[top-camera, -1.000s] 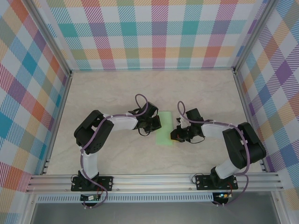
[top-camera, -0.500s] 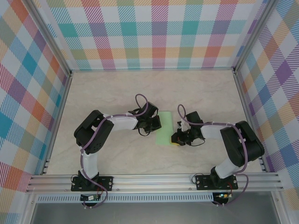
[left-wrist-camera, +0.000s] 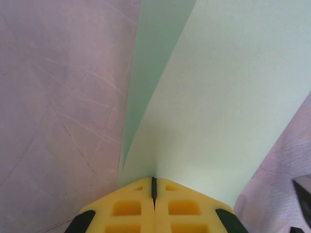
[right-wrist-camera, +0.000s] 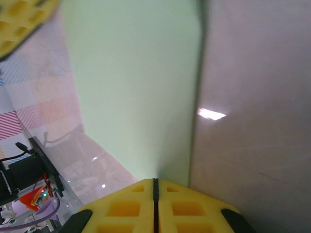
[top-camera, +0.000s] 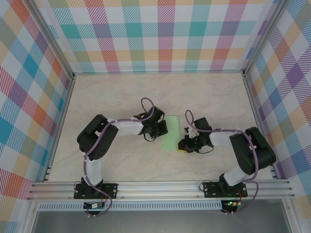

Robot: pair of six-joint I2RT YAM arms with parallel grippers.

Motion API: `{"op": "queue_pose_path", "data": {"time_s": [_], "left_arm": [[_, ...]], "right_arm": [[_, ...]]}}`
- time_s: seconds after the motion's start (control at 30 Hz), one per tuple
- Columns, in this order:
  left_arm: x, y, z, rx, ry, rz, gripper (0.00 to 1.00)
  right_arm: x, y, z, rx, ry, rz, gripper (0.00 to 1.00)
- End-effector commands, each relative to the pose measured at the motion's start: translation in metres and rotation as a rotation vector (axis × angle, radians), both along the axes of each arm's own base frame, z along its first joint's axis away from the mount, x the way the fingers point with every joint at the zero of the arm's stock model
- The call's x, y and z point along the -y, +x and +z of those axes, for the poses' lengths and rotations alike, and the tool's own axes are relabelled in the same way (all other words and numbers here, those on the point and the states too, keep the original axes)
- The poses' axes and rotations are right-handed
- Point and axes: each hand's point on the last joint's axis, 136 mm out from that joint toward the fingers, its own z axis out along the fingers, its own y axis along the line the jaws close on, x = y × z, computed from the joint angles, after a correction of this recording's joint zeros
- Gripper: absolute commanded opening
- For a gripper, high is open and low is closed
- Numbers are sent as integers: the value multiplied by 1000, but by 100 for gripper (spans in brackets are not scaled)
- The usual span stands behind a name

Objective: Fold a paper plane with a square sheet of paper (pick it up from the middle)
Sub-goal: Fold the square sheet of paper in half at the center of the table.

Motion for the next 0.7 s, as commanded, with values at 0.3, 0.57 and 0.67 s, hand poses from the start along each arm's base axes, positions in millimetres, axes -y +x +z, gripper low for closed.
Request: {"op": "queue_pose_path", "data": {"time_s": [0.3, 0.57, 0.67], "left_arm": [[-21, -29, -31, -98, 122, -26, 0], [-22, -31, -33, -102, 125, -31, 0], [-23, -32, -34, -105, 129, -31, 0]], "right_arm": [[0, 4, 11, 45, -25, -21, 7], [0, 61, 53, 161, 4, -54, 6], [-2, 77, 52, 160, 23, -57, 5]]}}
